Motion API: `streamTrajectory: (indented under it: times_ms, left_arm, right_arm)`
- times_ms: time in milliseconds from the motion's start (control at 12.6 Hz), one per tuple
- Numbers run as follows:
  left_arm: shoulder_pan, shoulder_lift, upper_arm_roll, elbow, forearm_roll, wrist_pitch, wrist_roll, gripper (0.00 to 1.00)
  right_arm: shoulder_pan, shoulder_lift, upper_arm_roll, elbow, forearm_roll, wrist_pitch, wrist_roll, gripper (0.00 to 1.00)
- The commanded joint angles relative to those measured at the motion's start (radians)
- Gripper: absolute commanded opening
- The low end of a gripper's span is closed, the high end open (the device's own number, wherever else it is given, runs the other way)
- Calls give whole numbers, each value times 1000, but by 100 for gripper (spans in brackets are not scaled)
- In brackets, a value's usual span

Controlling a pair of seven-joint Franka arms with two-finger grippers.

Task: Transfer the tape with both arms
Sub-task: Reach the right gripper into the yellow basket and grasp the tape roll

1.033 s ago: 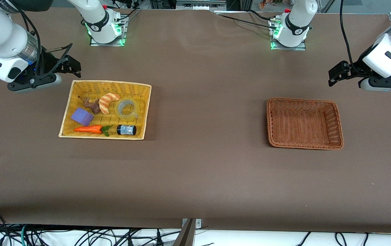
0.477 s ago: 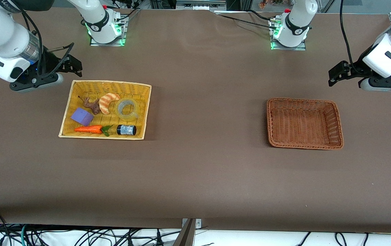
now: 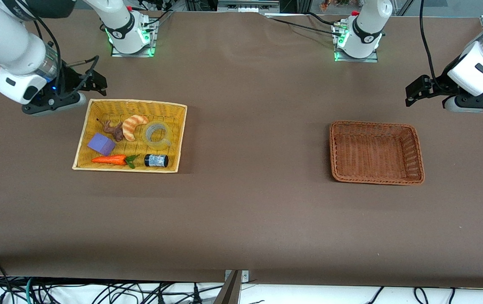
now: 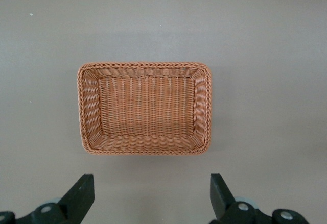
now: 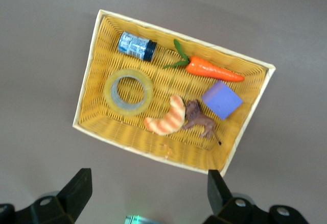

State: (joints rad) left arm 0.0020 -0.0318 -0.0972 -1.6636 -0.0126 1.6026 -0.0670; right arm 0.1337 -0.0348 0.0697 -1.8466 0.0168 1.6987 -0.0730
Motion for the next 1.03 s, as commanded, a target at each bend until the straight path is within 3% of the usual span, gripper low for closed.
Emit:
streamTrajectory:
  times_ms: [0,397,636,953]
  left_arm:
    - [6,13,-9,33,6,-27,4,100]
    - [7,12,-7,33,6,-27,4,100]
    - [7,13,-7,33,6,-27,4,100]
    - [6,12,-7,33,6,-29,4,100]
  right_arm:
    - [17,13,-13,-142,-6,181,24,100]
    - [18,102,-2,-304,-6,465,36,100]
    - [20,170,36,-436,-6,703,70,99]
    - [18,255,53,-474,-6,797,96,100]
